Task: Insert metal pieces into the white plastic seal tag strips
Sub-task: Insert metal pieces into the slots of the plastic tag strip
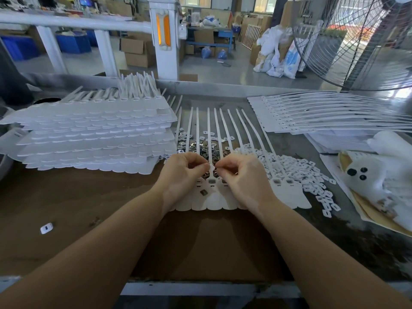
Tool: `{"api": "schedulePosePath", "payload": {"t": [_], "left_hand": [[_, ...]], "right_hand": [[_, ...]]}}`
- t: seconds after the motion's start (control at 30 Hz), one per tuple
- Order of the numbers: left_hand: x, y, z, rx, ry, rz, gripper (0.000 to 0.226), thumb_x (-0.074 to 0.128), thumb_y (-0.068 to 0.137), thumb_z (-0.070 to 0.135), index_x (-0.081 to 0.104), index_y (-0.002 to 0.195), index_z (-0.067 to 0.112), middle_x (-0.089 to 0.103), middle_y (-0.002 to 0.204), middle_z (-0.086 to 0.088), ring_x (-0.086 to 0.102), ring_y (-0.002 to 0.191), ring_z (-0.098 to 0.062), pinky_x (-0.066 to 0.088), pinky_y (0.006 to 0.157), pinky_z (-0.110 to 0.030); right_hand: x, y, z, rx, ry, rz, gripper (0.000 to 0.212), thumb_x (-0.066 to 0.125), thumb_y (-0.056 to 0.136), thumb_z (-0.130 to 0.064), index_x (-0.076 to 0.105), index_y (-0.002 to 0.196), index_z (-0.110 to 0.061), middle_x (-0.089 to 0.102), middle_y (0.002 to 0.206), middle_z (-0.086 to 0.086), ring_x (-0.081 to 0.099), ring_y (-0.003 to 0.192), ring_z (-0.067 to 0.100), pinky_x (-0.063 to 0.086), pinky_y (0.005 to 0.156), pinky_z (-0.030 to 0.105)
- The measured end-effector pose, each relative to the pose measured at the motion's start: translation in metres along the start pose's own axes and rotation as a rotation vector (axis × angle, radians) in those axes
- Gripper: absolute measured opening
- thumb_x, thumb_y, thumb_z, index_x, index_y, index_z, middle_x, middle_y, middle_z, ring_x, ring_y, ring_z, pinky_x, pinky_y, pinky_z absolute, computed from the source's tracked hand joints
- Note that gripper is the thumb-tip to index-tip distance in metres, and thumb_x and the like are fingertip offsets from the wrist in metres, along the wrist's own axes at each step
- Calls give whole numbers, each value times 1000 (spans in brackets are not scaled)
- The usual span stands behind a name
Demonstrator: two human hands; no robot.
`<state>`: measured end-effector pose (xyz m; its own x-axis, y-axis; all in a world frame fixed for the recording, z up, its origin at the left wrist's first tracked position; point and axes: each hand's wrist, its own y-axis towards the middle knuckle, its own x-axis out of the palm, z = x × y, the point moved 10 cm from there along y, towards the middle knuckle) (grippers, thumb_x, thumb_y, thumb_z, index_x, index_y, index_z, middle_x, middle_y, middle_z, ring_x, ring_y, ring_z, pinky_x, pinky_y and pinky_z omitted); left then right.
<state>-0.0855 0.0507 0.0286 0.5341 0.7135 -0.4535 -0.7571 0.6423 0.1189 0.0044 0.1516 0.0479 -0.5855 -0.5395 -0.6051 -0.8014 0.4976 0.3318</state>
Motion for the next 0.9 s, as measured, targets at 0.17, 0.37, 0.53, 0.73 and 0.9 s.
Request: {"api": "schedulePosePath", "payload": {"t": [0.17,0.37,0.53,0.73,0.9], "left_hand": [[10,8,11,62,263,-145,11,62,88,22,70,95,18,62,80,13,58,80,-4,46,74,-19],[20,12,20,121,450,-228,9,64,87,21,72,89,19,63,75,12,57,72,-5,46,67,-21],[21,16,20,90,457,-287,6,67,85,19,72,82,22,62,69,15,56,63,-1,44,60,-16],[22,19,23,92,503,-297,4,70,82,21,74,82,20,61,64,14,55,57,-1,47,61,-19],[23,21,22,73,492,-315,8,71,80,19,69,73,23,62,60,10,57,53,-5,51,56,-19]], "right_hand": [[-2,-7,7,-7,-45,29,12,62,86,-9,71,93,-12,69,86,-1,62,84,13,52,81,34],[-1,-9,11,9,-26,36,14,61,84,-7,70,91,-14,68,86,-3,62,83,11,52,80,33],[0,-9,13,9,-36,43,14,62,83,-7,70,90,-16,66,84,-5,60,82,9,52,79,30],[0,-9,13,7,-43,47,14,63,83,-7,70,90,-17,66,84,-6,60,83,10,52,80,29],[1,-9,12,-5,-65,43,14,62,83,-7,70,91,-17,63,83,-9,59,81,7,51,79,23]]}}
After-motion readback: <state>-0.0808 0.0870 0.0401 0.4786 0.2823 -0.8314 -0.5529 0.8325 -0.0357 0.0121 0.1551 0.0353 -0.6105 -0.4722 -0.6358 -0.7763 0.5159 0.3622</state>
